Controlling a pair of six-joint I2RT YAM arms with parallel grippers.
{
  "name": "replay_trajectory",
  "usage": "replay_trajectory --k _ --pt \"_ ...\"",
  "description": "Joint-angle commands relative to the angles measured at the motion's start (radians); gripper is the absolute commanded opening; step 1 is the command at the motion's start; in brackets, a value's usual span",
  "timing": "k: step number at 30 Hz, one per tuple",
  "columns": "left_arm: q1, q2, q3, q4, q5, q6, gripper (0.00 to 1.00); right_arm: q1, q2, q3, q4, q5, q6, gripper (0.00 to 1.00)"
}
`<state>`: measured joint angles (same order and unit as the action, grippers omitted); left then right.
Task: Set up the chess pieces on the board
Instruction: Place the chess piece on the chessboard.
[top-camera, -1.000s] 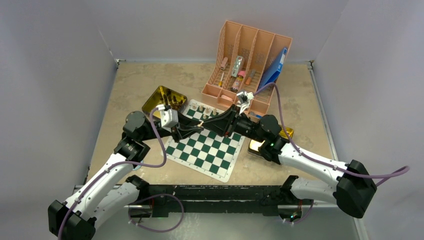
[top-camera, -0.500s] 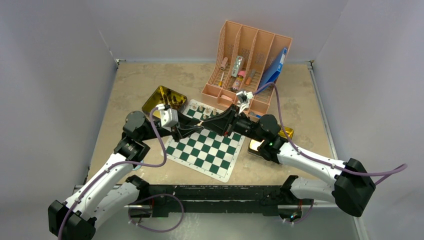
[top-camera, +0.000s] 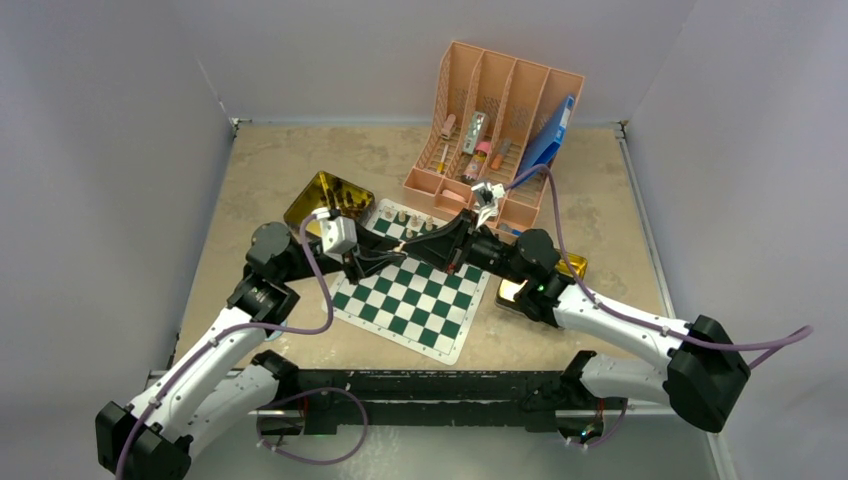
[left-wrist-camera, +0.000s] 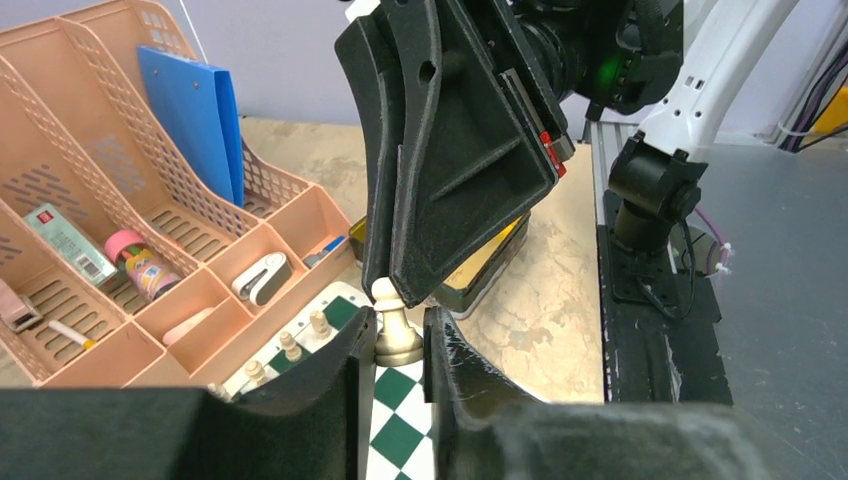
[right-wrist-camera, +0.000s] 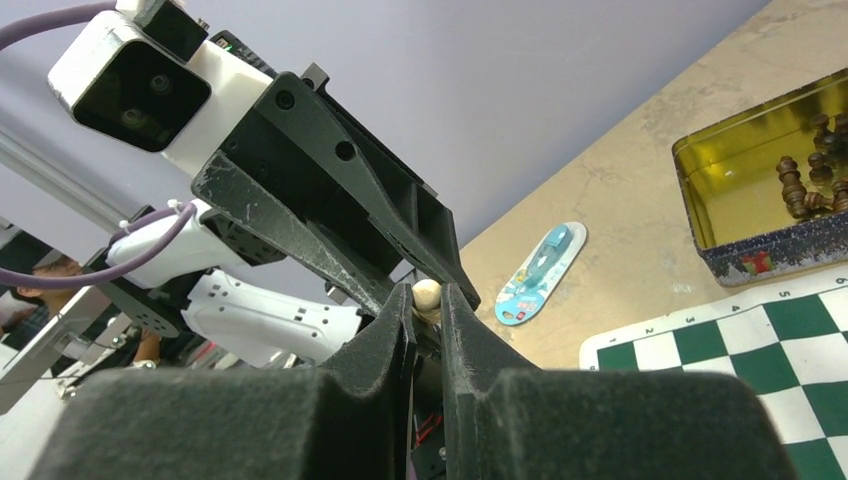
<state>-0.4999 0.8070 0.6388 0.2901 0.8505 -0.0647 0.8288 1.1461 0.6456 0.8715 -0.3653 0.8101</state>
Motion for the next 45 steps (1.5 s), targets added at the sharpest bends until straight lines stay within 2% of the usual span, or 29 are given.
replay_trajectory --k 1,4,5,8,16,23,28,35,40,45 --pt "-0.006 -0.029 0.026 -0.081 -0.044 0.011 0.26 0.007 -0.013 0.033 0.018 0.032 -0.042 0.08" --pt "-0.006 -0.074 0.045 -0.173 -0.079 0.039 0.51 0.007 -0.022 0.041 -0.026 0.073 -0.082 0.07" --pt "-0.006 -0.091 0.051 -0.204 -0.096 0.045 0.55 0.007 -0.022 0.045 -0.042 0.088 -0.093 0.07" --pt "-0.006 -0.145 0.061 -0.281 -0.155 0.059 0.60 0.007 -0.018 0.061 -0.096 0.127 -0.137 0.07" --pt "-0.006 -0.255 0.062 -0.445 -0.279 0.106 0.66 0.007 0.037 0.122 -0.235 0.303 -0.273 0.06" --pt "-0.005 -0.372 0.011 -0.465 -0.574 -0.029 0.68 0.007 0.230 0.237 -0.333 0.440 -0.391 0.06" --pt "-0.005 -0.399 0.089 -0.606 -0.749 -0.146 0.70 0.009 0.393 0.313 -0.334 0.495 -0.433 0.06" --pt "-0.005 -0.443 0.119 -0.664 -0.811 -0.130 0.71 0.010 0.620 0.467 -0.360 0.571 -0.481 0.06" --pt "-0.004 -0.477 0.114 -0.668 -0.839 -0.126 0.73 0.011 0.709 0.516 -0.356 0.656 -0.505 0.05" --pt "-0.003 -0.498 0.110 -0.666 -0.844 -0.128 0.73 0.011 0.785 0.532 -0.316 0.652 -0.509 0.06"
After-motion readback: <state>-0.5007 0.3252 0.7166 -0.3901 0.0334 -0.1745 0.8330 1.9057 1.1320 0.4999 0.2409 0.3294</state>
